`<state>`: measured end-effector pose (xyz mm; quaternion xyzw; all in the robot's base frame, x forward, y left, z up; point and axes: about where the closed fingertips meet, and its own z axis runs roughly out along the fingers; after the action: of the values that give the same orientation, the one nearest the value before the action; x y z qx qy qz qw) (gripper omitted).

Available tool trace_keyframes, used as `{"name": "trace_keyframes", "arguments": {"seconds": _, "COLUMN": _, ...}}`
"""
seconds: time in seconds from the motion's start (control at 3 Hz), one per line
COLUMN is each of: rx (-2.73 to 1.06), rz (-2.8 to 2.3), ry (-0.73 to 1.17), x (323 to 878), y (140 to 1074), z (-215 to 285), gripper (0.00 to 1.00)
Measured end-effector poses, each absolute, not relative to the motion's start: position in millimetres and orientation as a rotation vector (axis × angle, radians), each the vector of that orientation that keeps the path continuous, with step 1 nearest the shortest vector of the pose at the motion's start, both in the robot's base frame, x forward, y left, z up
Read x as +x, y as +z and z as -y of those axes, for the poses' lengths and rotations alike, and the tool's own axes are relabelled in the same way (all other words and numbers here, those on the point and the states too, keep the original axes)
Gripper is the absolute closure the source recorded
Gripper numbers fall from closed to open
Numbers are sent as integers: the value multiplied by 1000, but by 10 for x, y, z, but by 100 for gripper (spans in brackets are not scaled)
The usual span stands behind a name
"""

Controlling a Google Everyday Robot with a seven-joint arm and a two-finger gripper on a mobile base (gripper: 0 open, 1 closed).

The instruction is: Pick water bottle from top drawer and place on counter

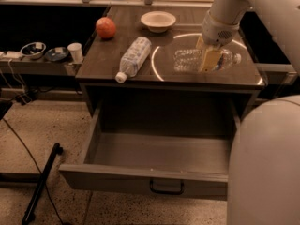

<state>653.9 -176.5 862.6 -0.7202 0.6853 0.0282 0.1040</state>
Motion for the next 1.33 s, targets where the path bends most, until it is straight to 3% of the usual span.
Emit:
{"name": "trace_keyframes", "arguments": {"seconds": 0.33, "rx": -1984, "rz": -1972, "ry": 136, "x": 6891, "y": 8803, "z": 1615, "gripper": 100}}
{"name": "trace_keyframes", "arguments": {"seconds": 1.0, "rx": -1833, "rz": -1941, "ry": 67, "x": 7382, "y": 9025, "z": 1511, "gripper": 50}}
{"name": "trace_keyframes", "arguments": {"seconds": 1.33, "rx": -1875, "rz": -1988, "ry": 82, "x": 7514, "y": 8617, "z": 1449, "gripper": 26}}
